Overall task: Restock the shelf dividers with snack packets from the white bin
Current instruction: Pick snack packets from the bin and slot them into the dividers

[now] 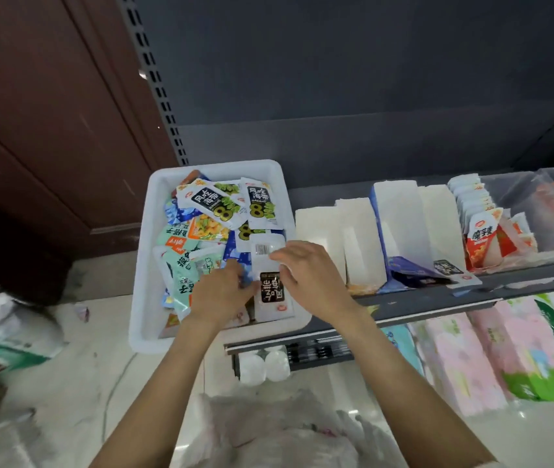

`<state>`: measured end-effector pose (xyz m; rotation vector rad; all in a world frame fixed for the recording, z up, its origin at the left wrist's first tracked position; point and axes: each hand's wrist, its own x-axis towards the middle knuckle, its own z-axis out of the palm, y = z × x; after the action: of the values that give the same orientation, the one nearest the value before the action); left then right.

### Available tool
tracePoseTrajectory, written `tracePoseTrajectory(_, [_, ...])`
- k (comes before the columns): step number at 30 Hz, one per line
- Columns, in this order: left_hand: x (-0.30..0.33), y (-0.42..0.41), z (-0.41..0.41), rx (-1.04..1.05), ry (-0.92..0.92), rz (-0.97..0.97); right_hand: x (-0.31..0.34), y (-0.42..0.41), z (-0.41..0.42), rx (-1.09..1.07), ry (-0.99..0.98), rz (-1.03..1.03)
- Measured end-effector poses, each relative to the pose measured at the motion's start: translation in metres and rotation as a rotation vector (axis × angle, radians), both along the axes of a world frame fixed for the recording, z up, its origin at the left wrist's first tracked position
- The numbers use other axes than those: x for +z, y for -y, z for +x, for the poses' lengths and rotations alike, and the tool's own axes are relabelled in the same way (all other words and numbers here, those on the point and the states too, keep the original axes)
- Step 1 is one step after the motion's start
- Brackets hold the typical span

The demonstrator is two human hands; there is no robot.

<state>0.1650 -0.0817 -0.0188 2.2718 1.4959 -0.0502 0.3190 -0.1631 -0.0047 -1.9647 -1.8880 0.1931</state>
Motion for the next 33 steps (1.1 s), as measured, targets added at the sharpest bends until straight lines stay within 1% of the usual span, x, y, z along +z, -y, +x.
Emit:
tracePoseTrajectory(1, [-0.003,0.001,0.000,-0.015,-0.041,-0.013,-0.008,-0.008,-0.006,0.022,0.078,-0.092])
tracePoseTrajectory(3, [-0.005,0.007,0.003,-0.023,-0.006,-0.023,-0.016,-0.017,-0.013,0.042,0.206,-0.244])
tracePoseTrajectory(5, [-0.006,0.011,0.006,-0.004,0.131,-0.110,-0.016,-0.017,-0.017,0.042,0.246,-0.292])
tracePoseTrajectory(6, [-0.006,0.011,0.006,0.024,0.218,-0.172,-0.012,-0.014,-0.017,0.047,0.217,-0.289])
tracePoseTrajectory(7, [-0.003,0.011,0.005,0.073,0.316,-0.235,-0.008,-0.011,-0.017,0.057,0.154,-0.283])
tracePoseTrajectory(8, [0.002,0.010,0.003,0.139,0.416,-0.303,-0.003,-0.007,-0.016,0.073,0.049,-0.289])
tracePoseTrajectory(10, [0.014,0.008,-0.003,0.291,0.639,-0.465,0.014,0.005,-0.017,0.103,-0.243,-0.328])
tracePoseTrajectory(11, [0.021,0.007,-0.006,0.349,0.751,-0.551,0.020,0.012,-0.018,0.108,-0.334,-0.334])
tracePoseTrajectory(12, [0.028,0.006,-0.008,0.383,0.835,-0.623,0.024,0.017,-0.020,0.102,-0.329,-0.293])
tracePoseTrajectory(13, [0.034,0.006,-0.009,0.389,0.885,-0.675,0.026,0.021,-0.023,0.077,-0.240,-0.189])
tracePoseTrajectory(14, [0.041,0.006,-0.009,0.377,0.919,-0.711,0.025,0.023,-0.023,0.030,-0.126,-0.042])
tracePoseTrajectory(15, [0.047,0.007,-0.007,0.357,0.946,-0.716,0.026,0.025,-0.023,-0.036,-0.060,0.096])
tracePoseTrajectory(16, [0.053,0.008,-0.003,0.337,0.976,-0.681,0.029,0.027,-0.021,-0.116,-0.064,0.195])
tracePoseTrajectory(17, [0.059,0.010,0.001,0.304,0.997,-0.585,0.032,0.029,-0.018,-0.202,-0.107,0.261])
tracePoseTrajectory(18, [0.062,0.009,0.005,0.243,0.985,-0.431,0.034,0.032,-0.012,-0.290,-0.203,0.288])
tracePoseTrajectory(20, [0.067,0.007,0.013,0.004,0.836,-0.100,0.039,0.043,0.004,-0.435,-0.493,0.265])
tracePoseTrajectory(21, [0.070,0.004,0.019,-0.136,0.761,-0.018,0.043,0.050,0.013,-0.468,-0.654,0.263])
tracePoseTrajectory(22, [0.073,0.002,0.027,-0.259,0.697,-0.004,0.046,0.057,0.023,-0.484,-0.800,0.284])
tracePoseTrajectory(23, [0.076,0.002,0.036,-0.357,0.647,-0.031,0.051,0.066,0.032,-0.499,-0.902,0.318])
tracePoseTrajectory(24, [0.079,0.002,0.048,-0.434,0.608,-0.057,0.054,0.075,0.042,-0.516,-0.946,0.361])
tracePoseTrajectory(25, [0.082,0.004,0.061,-0.492,0.578,-0.062,0.059,0.084,0.051,-0.526,-0.958,0.405])
tracePoseTrajectory(26, [0.085,0.007,0.076,-0.544,0.561,-0.037,0.062,0.095,0.061,-0.544,-0.926,0.444])
tracePoseTrajectory(28, [0.089,0.018,0.108,-0.634,0.560,0.085,0.069,0.116,0.082,-0.593,-0.751,0.509])
tracePoseTrajectory(30, [0.090,0.032,0.142,-0.706,0.616,0.228,0.072,0.135,0.107,-0.653,-0.583,0.575])
tracePoseTrajectory(31, [0.089,0.040,0.160,-0.725,0.662,0.265,0.071,0.145,0.121,-0.677,-0.524,0.607])
tracePoseTrajectory(33, [0.083,0.054,0.195,-0.731,0.746,0.278,0.066,0.162,0.150,-0.717,-0.378,0.651])
